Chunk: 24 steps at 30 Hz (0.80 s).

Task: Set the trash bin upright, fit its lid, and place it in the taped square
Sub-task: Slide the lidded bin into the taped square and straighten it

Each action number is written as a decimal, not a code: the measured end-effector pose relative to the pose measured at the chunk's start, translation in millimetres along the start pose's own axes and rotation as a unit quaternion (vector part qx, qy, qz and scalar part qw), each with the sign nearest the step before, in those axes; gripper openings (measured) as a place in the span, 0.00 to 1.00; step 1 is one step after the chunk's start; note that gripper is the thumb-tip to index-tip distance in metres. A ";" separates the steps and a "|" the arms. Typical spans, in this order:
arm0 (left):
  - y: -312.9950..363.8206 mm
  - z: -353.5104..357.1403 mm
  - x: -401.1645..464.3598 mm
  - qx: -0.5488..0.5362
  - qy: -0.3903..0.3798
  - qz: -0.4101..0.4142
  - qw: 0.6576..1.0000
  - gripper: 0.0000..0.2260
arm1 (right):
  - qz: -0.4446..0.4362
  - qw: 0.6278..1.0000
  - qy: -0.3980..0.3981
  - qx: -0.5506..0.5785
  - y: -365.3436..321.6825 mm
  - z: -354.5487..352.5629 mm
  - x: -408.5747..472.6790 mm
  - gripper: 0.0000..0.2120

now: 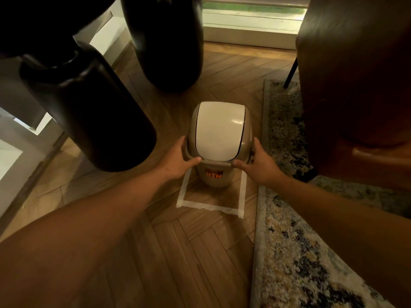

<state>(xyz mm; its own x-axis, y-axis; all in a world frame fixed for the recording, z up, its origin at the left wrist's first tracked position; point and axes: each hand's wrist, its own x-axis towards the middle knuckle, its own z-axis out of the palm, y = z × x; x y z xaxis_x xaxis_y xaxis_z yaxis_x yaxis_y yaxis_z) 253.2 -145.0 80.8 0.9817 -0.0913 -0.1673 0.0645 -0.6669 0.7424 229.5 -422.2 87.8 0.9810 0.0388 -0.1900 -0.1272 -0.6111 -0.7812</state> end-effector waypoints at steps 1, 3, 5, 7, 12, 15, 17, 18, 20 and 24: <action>0.6 2.5 -1.9 -0.009 0.005 -0.014 1.000 0.40 | 0.005 1.000 0.000 0.005 0.0 2.0 -0.7 0.43; 3.2 6.2 -4.4 -0.057 0.006 -0.039 0.998 0.39 | 0.014 1.000 0.008 0.011 -0.6 6.1 -1.2 0.38; 5.7 7.3 -6.1 -0.105 -0.003 -0.058 0.993 0.39 | 0.017 0.999 0.010 0.025 -1.5 8.1 -2.4 0.37; 6.3 5.6 -7.3 -0.112 -0.006 -0.065 0.992 0.40 | 0.018 0.999 0.007 0.037 -1.0 8.4 -4.5 0.38; 7.5 2.0 -10.7 -0.094 -0.009 -0.074 0.993 0.41 | 0.010 0.999 0.011 0.029 1.3 8.1 -9.0 0.37; 12.3 -0.4 -11.6 -0.100 -0.013 -0.075 0.992 0.40 | 0.007 1.000 0.008 0.024 0.4 7.5 -8.4 0.37; 15.7 -2.6 -12.6 -0.111 -0.014 -0.079 0.991 0.38 | 0.004 0.999 0.000 0.037 -1.0 6.5 -8.4 0.38; 16.3 -4.5 -12.7 -0.123 -0.014 -0.082 0.989 0.36 | 0.003 0.999 -0.003 0.049 -1.4 6.3 -8.5 0.38; 16.2 -8.2 -12.3 -0.141 -0.020 -0.097 0.985 0.33 | 0.006 0.998 -0.002 0.061 -0.7 6.2 -9.8 0.38; 15.0 -11.2 -10.6 -0.171 -0.041 -0.126 0.976 0.32 | 0.024 0.994 -0.006 0.102 3.7 8.1 -11.5 0.38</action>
<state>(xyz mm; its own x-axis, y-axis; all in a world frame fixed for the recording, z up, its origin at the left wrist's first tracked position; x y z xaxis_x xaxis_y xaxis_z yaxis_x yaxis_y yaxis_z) 245.7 -145.8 101.0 0.9101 -0.0249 -0.4136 0.3717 -0.3922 0.8415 216.6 -418.5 82.3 0.9715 0.0235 -0.2357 -0.2017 -0.4396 -0.8752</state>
